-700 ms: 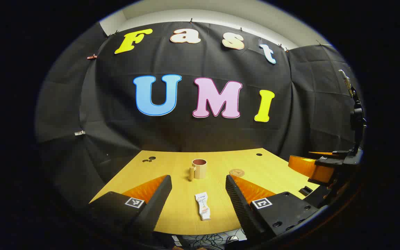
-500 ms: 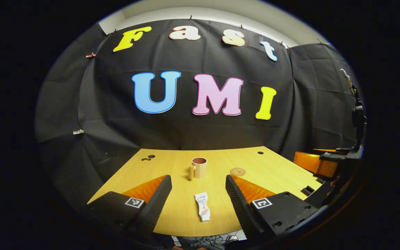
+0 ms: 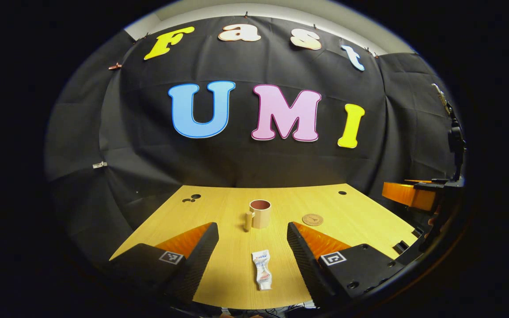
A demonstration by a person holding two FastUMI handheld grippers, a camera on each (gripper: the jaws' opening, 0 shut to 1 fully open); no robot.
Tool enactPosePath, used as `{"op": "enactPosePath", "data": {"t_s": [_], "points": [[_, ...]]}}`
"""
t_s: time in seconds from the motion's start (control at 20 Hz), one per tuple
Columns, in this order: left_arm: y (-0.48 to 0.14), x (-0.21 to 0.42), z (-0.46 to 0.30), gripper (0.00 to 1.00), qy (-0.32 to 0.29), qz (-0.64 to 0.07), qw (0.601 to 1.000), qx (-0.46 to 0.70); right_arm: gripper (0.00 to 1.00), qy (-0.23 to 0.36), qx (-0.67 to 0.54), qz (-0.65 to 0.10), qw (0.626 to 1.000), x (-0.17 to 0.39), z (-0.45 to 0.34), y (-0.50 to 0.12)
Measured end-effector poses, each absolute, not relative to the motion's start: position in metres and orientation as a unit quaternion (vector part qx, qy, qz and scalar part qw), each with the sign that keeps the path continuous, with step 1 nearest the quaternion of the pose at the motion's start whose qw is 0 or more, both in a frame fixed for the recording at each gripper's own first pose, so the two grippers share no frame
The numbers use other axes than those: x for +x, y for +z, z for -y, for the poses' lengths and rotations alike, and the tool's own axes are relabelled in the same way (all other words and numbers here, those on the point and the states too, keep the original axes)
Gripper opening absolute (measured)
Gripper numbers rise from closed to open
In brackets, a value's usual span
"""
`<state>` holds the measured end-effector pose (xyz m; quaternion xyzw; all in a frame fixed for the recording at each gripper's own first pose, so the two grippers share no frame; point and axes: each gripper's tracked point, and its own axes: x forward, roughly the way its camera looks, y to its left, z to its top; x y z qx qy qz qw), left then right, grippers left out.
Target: Put the toothbrush and toothpaste on the desktop into the cup, then pick up the cup and place it on the coaster on the desktop.
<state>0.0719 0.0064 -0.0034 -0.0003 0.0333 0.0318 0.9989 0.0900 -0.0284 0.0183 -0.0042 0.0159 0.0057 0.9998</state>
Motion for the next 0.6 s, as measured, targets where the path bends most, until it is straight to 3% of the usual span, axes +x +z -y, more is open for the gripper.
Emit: {"op": "enactPosePath", "data": {"t_s": [0.6], "points": [[-0.073,0.131,-0.004,0.97,0.042,-0.129,0.991,-0.006,0.97,0.029,0.003,-0.059,0.998,0.154,0.039,0.0]]}}
